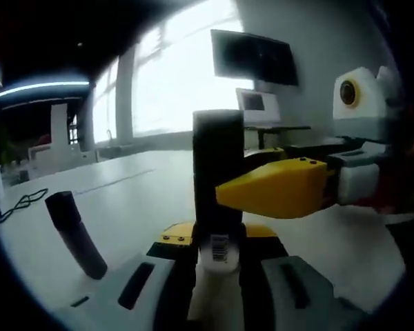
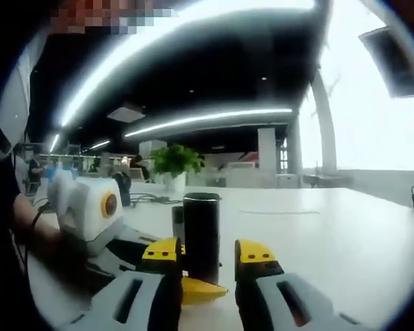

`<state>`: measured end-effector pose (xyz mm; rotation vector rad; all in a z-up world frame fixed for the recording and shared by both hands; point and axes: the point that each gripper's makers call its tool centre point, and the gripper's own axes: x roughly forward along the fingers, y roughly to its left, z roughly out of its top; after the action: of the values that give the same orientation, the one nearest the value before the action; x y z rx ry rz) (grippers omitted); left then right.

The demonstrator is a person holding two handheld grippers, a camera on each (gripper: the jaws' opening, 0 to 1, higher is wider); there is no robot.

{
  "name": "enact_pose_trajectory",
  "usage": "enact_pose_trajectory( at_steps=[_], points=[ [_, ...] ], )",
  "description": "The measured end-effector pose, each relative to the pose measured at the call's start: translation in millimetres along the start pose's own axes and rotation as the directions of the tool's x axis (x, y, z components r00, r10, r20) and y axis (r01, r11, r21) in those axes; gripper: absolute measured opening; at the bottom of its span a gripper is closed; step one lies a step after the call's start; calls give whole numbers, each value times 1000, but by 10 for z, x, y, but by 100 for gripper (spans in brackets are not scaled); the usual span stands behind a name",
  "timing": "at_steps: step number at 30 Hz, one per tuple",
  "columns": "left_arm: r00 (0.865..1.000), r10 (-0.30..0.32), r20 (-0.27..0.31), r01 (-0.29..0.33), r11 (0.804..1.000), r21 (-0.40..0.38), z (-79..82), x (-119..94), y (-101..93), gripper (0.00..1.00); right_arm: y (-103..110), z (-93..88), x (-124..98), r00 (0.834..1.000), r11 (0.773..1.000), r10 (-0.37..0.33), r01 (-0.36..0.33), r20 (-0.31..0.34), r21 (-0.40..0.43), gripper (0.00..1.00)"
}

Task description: Pick up cosmetic bottle twist off cap place on table pick up cap screw tight cap place on table

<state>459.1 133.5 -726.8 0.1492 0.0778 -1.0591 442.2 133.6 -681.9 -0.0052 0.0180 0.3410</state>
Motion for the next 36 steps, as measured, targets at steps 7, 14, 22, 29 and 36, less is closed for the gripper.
enact_pose_trajectory(
  at_steps=[7, 14, 22, 29, 36],
  points=[
    [1000, 9, 1, -9, 1000, -8, -5, -2, 3, 13, 93, -20, 37, 1000, 1000, 10, -10, -8, -19, 14],
    [1000, 4, 8, -4, 1000, 13, -3, -15, -9, 14, 119, -37, -2, 1000, 1000, 7, -7, -16, -30, 12],
    [1000, 4, 31, -5, 1000, 14, 35, -38, -32, 16, -15, -26, 14, 1000, 1000, -24, 24, -15, -9, 12],
    [999, -14, 39, 13, 1000, 22, 58, -29, -59, 19, -165, 22, 40, 999, 999, -48, 48, -6, 4, 12],
    [999, -51, 20, 50, 998, 32, 1, -65, -178, 17, -312, 97, 80, 998, 998, -70, 70, 4, -1, 12]
  ],
)
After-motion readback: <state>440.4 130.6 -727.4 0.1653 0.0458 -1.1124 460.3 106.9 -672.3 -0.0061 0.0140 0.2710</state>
